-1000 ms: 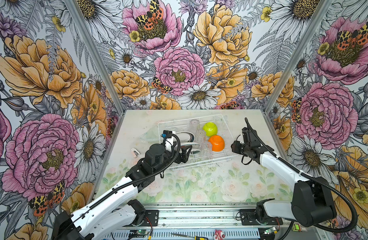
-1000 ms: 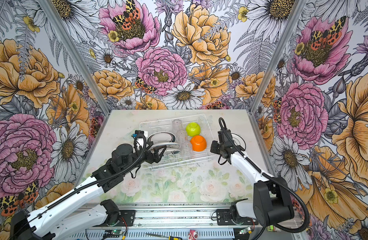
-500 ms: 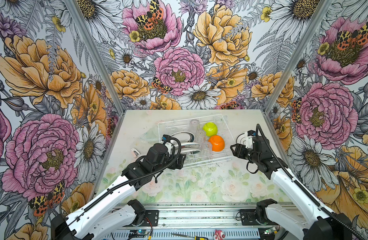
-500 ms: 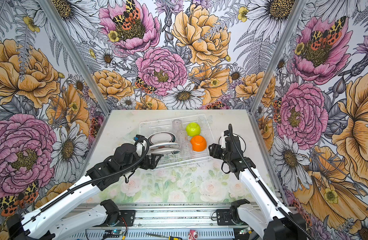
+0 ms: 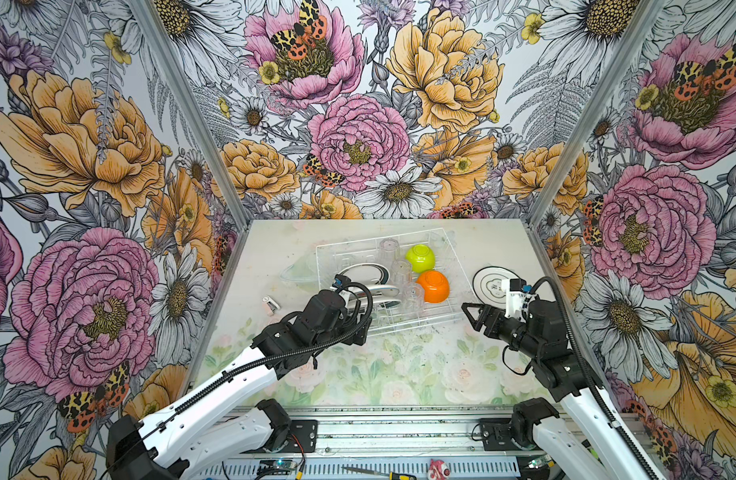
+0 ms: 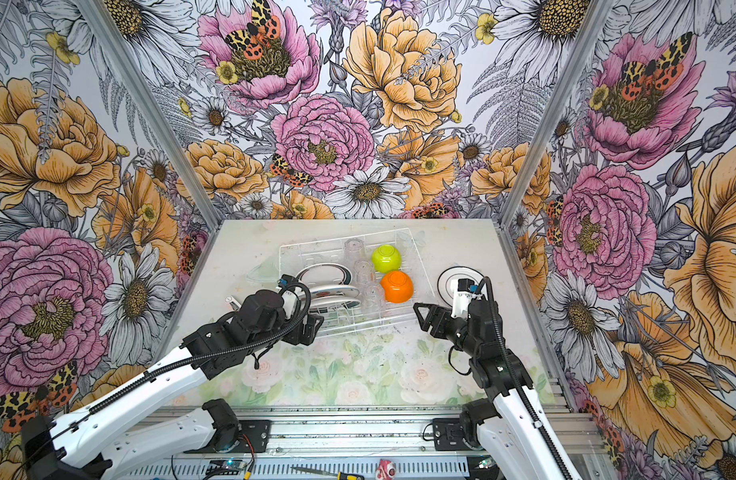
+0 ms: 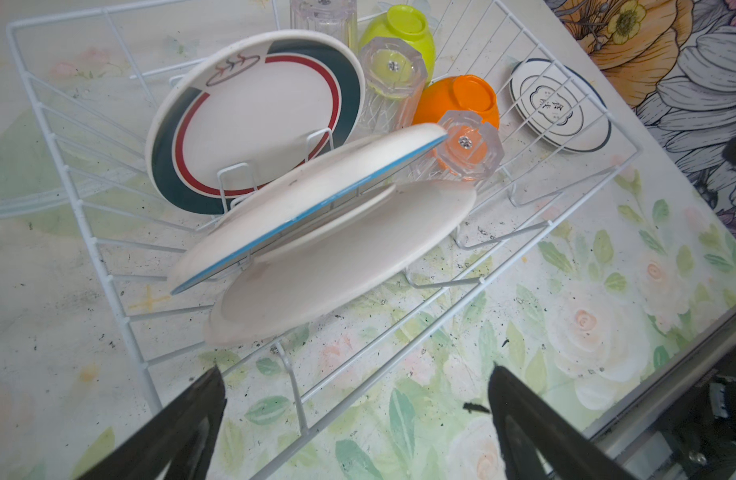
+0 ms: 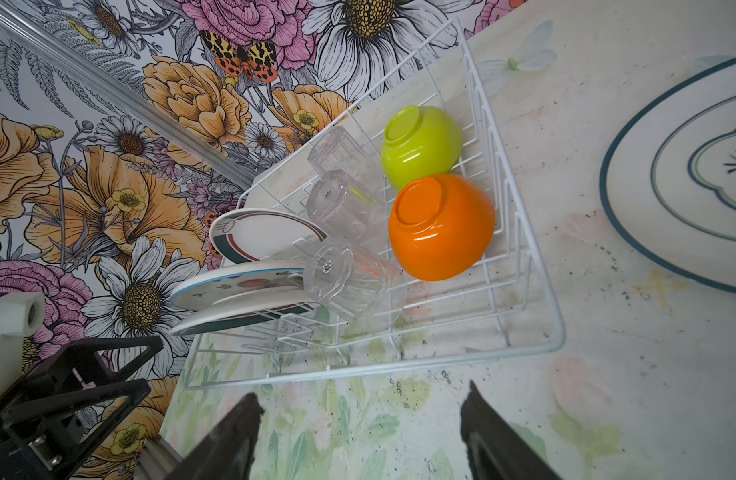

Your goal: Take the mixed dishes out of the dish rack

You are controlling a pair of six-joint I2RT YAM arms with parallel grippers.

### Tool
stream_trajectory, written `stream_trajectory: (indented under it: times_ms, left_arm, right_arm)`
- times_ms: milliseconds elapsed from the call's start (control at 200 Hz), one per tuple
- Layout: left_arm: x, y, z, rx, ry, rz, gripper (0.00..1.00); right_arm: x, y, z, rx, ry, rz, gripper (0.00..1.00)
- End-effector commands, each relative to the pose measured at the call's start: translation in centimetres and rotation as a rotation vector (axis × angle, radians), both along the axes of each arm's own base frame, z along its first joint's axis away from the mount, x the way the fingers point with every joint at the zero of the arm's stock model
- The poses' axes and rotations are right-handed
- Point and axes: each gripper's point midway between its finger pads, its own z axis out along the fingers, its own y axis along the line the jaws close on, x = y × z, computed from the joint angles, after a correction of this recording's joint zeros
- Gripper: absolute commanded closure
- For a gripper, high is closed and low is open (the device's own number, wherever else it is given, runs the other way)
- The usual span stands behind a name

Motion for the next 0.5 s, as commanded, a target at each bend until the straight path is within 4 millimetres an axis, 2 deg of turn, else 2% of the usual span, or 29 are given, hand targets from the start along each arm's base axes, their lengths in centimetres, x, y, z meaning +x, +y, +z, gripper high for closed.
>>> stream_trajectory:
  times_ms: [0,305,495]
  left_arm:
    - [0.3,-0.6,1.2,0.045,-0.061,-0.047,0.01]
    - [1.8,-0.7,1.1,0.120,-0.086,-0.024,0.04]
    - [2.4,-0.4,1.3,0.154,-0.111,-0.011,0.07]
  right_arm:
    - [-0.5,0.8,0.8,0.037,-0.015,0.038,0.23]
    - [-0.6,0.7,0.6,0.036,-0.011,0.036,0.23]
    - [-0.6,1.0,1.4,0.043,-0.028,0.055,0.23]
